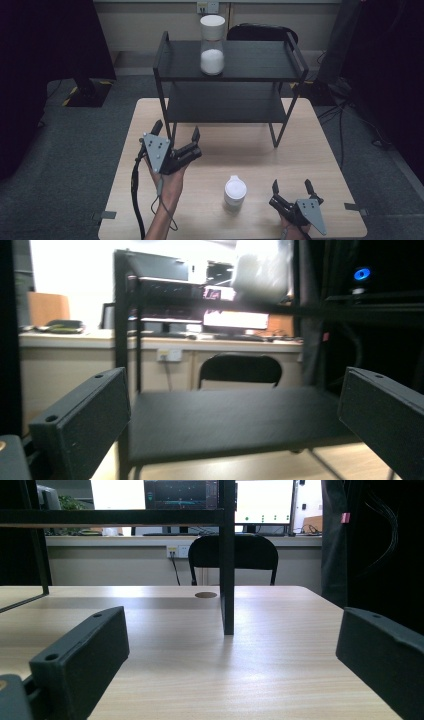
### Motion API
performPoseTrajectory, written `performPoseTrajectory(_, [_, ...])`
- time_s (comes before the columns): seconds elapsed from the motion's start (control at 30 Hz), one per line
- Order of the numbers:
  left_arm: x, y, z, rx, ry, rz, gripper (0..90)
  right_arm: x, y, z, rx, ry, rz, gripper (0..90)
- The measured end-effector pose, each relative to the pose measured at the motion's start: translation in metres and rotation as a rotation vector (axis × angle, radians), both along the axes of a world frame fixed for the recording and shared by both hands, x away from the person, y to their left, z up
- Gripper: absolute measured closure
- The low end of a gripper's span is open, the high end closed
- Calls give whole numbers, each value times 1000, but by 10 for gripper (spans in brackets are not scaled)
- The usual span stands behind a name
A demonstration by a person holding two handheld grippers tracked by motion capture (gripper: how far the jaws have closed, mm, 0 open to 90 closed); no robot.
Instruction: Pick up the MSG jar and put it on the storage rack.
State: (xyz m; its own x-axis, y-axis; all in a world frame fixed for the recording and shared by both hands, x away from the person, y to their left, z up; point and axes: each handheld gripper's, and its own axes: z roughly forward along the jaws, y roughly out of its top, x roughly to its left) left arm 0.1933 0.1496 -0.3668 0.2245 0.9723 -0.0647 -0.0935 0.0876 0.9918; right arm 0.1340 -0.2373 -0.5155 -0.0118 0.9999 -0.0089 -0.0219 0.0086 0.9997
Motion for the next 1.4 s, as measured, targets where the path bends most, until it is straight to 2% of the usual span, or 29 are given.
performPoseTrajectory(0.07, [-5,-5,-14,34,8,42,0,0,0,0,0,0,0,0])
performPoseTrajectory(0.2, [-15,-11,-47,55,14,88,0,0,0,0,0,0,0,0])
performPoseTrajectory(0.33, [-16,-4,-73,53,35,81,0,0,0,0,-1,0,0,0])
performPoseTrajectory(0.4, [-16,-1,-85,67,81,88,1,0,0,0,-1,0,0,0])
performPoseTrajectory(0.53, [-22,4,-108,34,117,103,0,0,0,0,-1,0,-2,0])
performPoseTrajectory(0.6, [-25,5,-116,23,128,104,0,0,0,0,-1,0,-2,0])
performPoseTrajectory(0.7, [-30,5,-129,35,127,113,0,0,0,0,-1,0,-2,0])
performPoseTrajectory(0.87, [-35,2,-139,26,124,134,0,0,0,0,-1,0,-2,0])
performPoseTrajectory(0.93, [-36,1,-141,35,122,143,0,0,0,0,-1,0,-2,0])
performPoseTrajectory(1.13, [-34,1,-145,20,119,148,0,0,0,0,-1,-1,-2,0])
performPoseTrajectory(1.23, [-34,-3,-146,40,109,153,0,0,0,0,-1,-1,-2,0])
performPoseTrajectory(1.3, [-35,-8,-149,77,85,174,2,0,0,0,-1,0,-2,0])
performPoseTrajectory(1.4, [-36,-11,-150,71,84,197,0,0,1,0,-1,0,-5,0])
